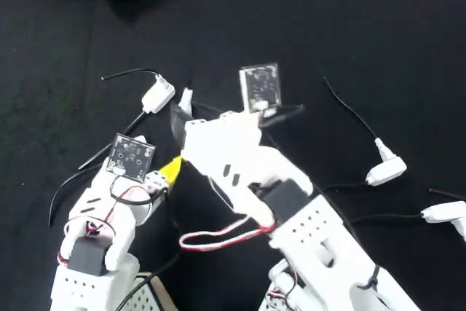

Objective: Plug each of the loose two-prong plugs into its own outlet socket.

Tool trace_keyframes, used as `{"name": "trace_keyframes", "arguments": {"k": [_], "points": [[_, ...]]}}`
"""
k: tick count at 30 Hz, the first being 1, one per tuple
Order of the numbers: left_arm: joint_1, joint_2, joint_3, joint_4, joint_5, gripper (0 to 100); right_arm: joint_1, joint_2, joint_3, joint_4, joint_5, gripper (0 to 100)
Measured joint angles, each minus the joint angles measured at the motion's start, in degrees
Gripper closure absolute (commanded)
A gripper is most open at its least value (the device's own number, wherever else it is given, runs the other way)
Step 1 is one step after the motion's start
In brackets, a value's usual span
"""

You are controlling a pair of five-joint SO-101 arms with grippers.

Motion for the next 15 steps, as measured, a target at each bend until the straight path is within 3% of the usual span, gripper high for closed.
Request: {"name": "trace_keyframes", "arguments": {"k": [5, 9, 15], "points": [[0.3, 0.0, 0.0, -2.7, 6.6, 69, -3.5, -5.7, 8.1, 0.0, -5.9, 98.6], [0.4, 0.1, -0.8, -2.9, 11.3, 69, -5.6, -11.7, 14.4, -1.8, -4.8, 98.6], [0.7, 0.2, -1.4, -2.9, 12.0, 69, -5.6, -22.4, 20.4, 0.2, -2.3, 98.6]]}}
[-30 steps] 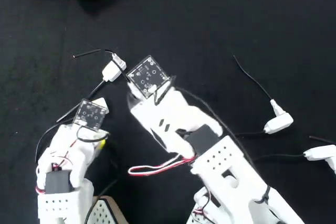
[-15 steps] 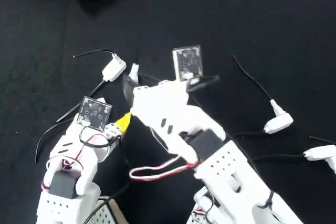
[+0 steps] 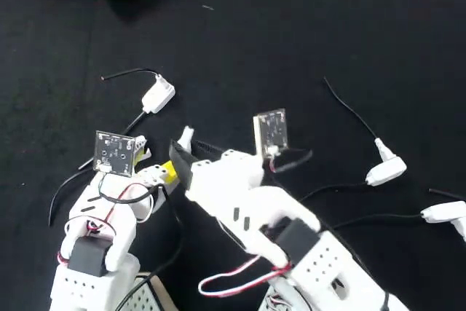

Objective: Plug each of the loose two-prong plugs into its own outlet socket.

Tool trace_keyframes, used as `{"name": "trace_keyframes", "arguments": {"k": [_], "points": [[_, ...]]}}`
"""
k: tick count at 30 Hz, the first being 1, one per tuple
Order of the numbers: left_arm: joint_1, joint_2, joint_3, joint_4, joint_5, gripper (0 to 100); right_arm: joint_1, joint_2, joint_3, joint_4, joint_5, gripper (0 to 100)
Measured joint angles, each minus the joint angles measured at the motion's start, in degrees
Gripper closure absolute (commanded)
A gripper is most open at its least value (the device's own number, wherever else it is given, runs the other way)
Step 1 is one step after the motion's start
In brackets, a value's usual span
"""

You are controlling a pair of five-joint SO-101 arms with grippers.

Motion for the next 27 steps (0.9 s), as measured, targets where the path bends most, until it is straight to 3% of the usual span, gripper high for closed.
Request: {"name": "trace_keyframes", "arguments": {"k": [7, 12, 21, 27], "points": [[0.0, 0.1, 0.1, -0.3, 0.0, 69, 0.0, -7.0, -0.4, 11.3, 4.0, 98.6], [-3.1, 0.2, 0.5, -3.3, 0.0, 69, -0.3, -7.0, -0.5, 13.6, 11.3, 98.6], [-4.0, 0.2, 0.5, -3.8, 0.0, 69, -0.3, -6.9, -1.1, 15.3, 12.2, 98.6], [-4.7, 0.1, 0.4, -3.3, 0.0, 69, -0.3, 5.3, -9.3, 16.0, 16.0, 98.7]]}}
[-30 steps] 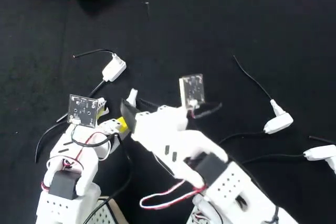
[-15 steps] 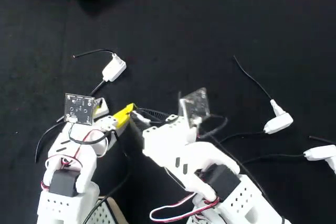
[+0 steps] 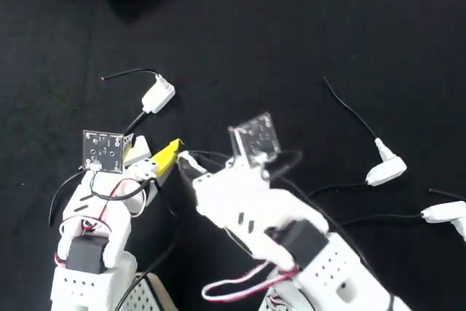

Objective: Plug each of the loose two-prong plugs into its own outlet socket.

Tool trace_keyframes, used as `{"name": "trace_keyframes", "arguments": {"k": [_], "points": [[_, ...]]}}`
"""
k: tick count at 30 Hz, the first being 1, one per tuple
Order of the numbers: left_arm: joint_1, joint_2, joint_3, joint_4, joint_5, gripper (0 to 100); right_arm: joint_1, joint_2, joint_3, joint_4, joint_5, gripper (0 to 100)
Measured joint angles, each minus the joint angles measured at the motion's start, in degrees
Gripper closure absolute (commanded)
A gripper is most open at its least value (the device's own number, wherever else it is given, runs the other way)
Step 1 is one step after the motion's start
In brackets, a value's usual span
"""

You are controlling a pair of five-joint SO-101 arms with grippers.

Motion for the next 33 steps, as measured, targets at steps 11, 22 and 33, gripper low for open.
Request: {"name": "trace_keyframes", "arguments": {"k": [11, 22, 33], "points": [[-21.8, -0.2, -0.6, 16.9, -20.3, 69, -0.7, 46.7, -33.7, 13.5, 15.0, 98.7], [-54.9, -0.4, 5.5, 20.4, -24.1, 69, -5.1, 79.3, -61.9, 15.7, 12.0, 98.7], [-61.0, -0.2, 8.3, 16.9, -24.1, 88, -3.4, 96.4, -81.8, 26.0, 6.5, 98.7]]}}
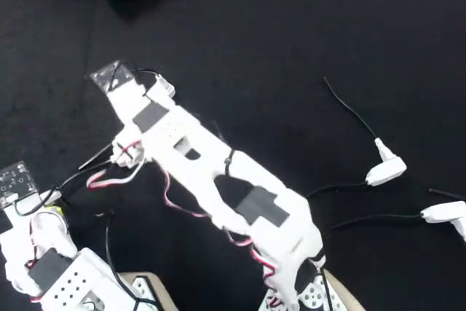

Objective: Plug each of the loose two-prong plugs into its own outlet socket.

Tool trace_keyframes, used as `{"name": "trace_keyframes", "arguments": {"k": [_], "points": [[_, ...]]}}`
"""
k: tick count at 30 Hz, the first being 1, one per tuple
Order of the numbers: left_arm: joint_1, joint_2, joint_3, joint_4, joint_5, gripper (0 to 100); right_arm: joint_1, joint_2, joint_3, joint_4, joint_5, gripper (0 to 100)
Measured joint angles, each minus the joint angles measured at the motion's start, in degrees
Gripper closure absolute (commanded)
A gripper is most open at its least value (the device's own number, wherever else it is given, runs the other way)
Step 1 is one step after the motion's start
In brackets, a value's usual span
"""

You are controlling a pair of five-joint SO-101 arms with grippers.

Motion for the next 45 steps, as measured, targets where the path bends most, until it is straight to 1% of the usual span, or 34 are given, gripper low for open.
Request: {"name": "trace_keyframes", "arguments": {"k": [5, 9, 16, 21, 24, 35, 45], "points": [[0.0, 0.0, 0.1, 2.0, 0.0, 88, 0.9, 4.6, -6.6, 1.1, -1.4, 98.7], [0.0, 0.0, 0.1, 2.0, 0.0, 88, 1.1, 8.4, -12.8, 2.0, -3.3, 98.7], [0.0, 0.0, 0.1, 2.0, 0.0, 88, 2.9, 16.2, -24.9, 9.0, -4.2, 98.7], [0.1, 0.0, 0.1, 2.0, 0.0, 88, 3.0, 17.2, -34.1, 16.7, -4.2, 98.7], [0.1, 0.0, 0.1, 2.0, 0.0, 88, 3.0, 17.3, -37.6, 19.2, -4.2, 98.7], [0.2, 0.0, 0.1, 3.0, 0.0, 88, 3.3, 26.1, -42.0, 15.2, -3.5, 98.7], [0.2, 0.0, 0.1, 3.0, 0.0, 88, 3.2, 26.9, -50.8, 20.1, -3.5, 98.7]]}}
